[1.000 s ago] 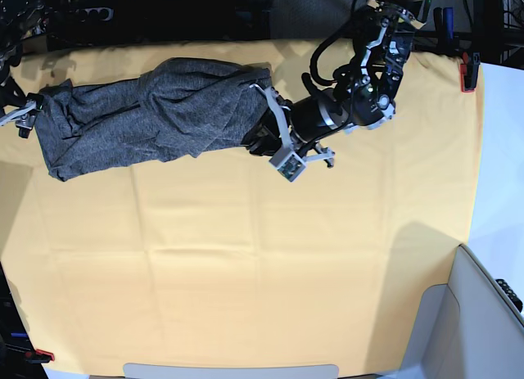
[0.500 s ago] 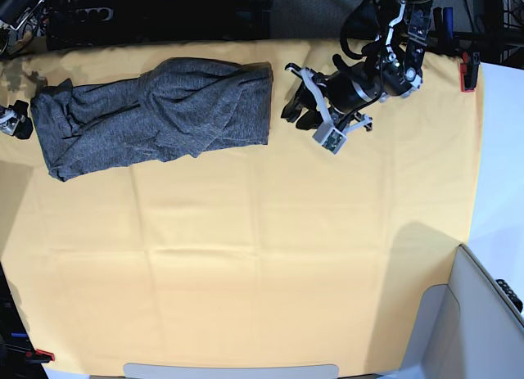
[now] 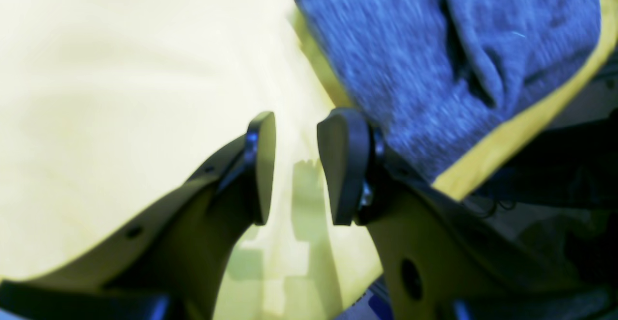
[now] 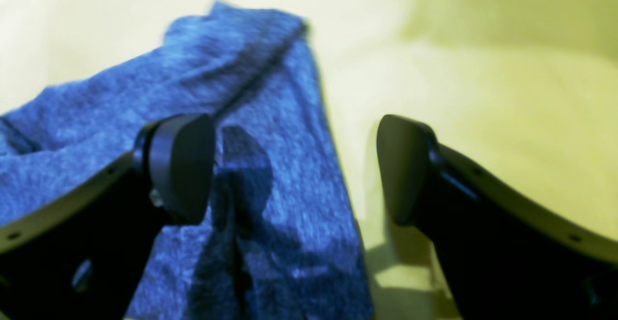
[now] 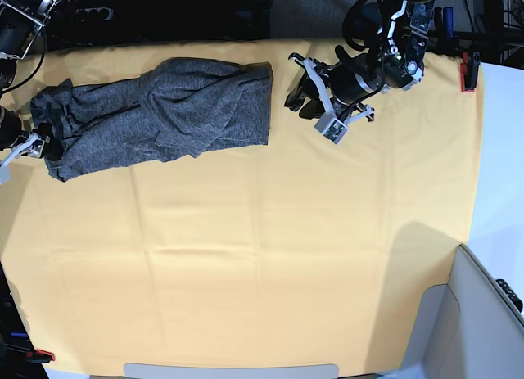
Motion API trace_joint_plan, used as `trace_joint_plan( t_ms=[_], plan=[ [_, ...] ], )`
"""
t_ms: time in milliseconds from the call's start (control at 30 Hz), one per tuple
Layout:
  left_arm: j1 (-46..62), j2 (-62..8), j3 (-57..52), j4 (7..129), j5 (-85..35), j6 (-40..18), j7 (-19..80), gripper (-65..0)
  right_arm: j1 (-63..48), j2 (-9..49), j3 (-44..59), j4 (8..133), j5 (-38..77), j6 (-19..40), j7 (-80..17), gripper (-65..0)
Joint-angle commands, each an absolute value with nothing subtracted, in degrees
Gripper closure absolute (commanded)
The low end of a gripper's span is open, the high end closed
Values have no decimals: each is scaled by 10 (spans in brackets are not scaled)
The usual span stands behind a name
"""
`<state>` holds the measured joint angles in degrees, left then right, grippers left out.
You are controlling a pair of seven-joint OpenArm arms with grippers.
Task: Fold the T-shirt properly
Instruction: 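Grasp the bundle's end with the right gripper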
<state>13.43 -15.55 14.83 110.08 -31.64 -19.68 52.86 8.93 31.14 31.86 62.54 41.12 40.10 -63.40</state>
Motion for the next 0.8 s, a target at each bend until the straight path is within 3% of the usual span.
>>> trace_joint_plan(
  t_ms=[0,767],
  plan=[
    [128,-158,145,1112,-322,-198,517,-188,100,319,315,629,413,400,-638,-518],
    [129,-159,145,1112,-322,-196,517,-188,10,253,295,642,445,400,-640,-515]
  ],
)
